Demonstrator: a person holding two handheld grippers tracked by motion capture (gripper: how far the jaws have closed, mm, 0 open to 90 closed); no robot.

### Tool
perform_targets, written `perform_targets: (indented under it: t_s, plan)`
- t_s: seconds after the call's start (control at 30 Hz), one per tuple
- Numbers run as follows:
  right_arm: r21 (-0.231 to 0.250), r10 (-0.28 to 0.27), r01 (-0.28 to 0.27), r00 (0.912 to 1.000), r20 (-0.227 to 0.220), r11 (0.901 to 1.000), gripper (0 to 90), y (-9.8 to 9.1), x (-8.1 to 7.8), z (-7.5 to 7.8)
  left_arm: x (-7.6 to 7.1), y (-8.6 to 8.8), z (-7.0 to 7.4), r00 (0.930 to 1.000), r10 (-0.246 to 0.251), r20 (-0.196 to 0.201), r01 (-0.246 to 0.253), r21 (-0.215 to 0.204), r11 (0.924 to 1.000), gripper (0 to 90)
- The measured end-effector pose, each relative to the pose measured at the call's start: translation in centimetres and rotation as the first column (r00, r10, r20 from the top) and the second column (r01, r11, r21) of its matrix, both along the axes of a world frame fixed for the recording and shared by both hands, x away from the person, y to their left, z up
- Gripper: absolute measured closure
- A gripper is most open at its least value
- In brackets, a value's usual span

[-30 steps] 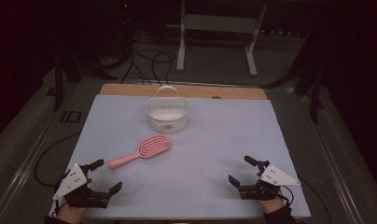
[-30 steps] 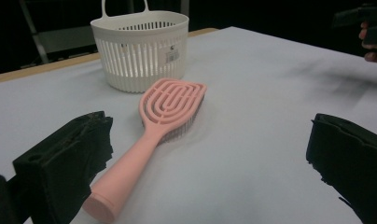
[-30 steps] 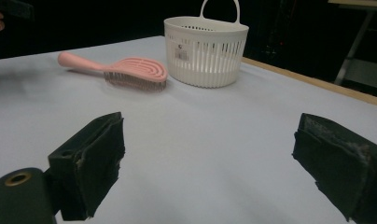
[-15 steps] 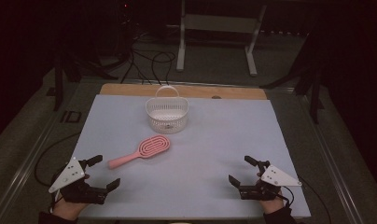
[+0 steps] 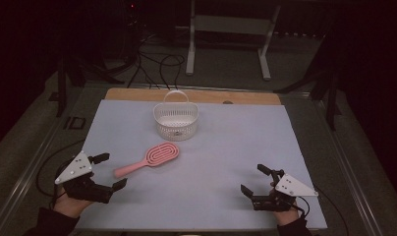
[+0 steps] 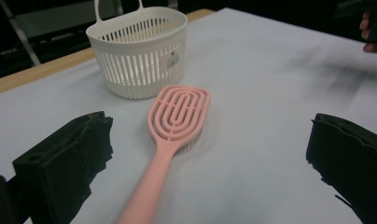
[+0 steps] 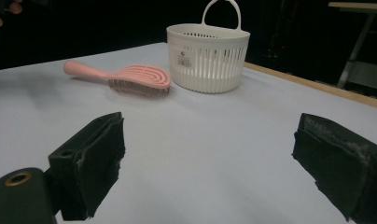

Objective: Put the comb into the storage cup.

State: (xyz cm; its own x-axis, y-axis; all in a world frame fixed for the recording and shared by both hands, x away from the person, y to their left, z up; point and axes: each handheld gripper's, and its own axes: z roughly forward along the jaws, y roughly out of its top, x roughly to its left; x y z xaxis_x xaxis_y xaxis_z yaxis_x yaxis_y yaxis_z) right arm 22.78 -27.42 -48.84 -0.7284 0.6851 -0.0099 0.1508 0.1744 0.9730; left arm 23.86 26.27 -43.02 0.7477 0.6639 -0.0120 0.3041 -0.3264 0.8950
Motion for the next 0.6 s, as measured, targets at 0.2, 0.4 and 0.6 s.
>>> perform_targets:
  t_s: [0.2,0.4,0.6]
  plan:
    - [0.003,0.006,-0.006,1.0,-0.002,1.0,10.0,0.1,0.0,0.0,0.8,-0.3,0.4,0.9994,-0.015,-0.031,0.016,0.041,0.999,0.0]
    - [0.01,0.008,-0.008,1.0,-0.004,0.9999,10.0,0.1,0.0,0.0,1.5,-0.4,0.8,0.9986,-0.021,-0.048,0.025,0.078,0.9966,0.0]
    - [0.006,0.016,-0.016,0.9999,0.006,0.9999,10.0,0.2,-0.1,0.0,2.4,-0.8,1.0,0.996,-0.045,-0.078,0.055,0.125,0.9907,0.0]
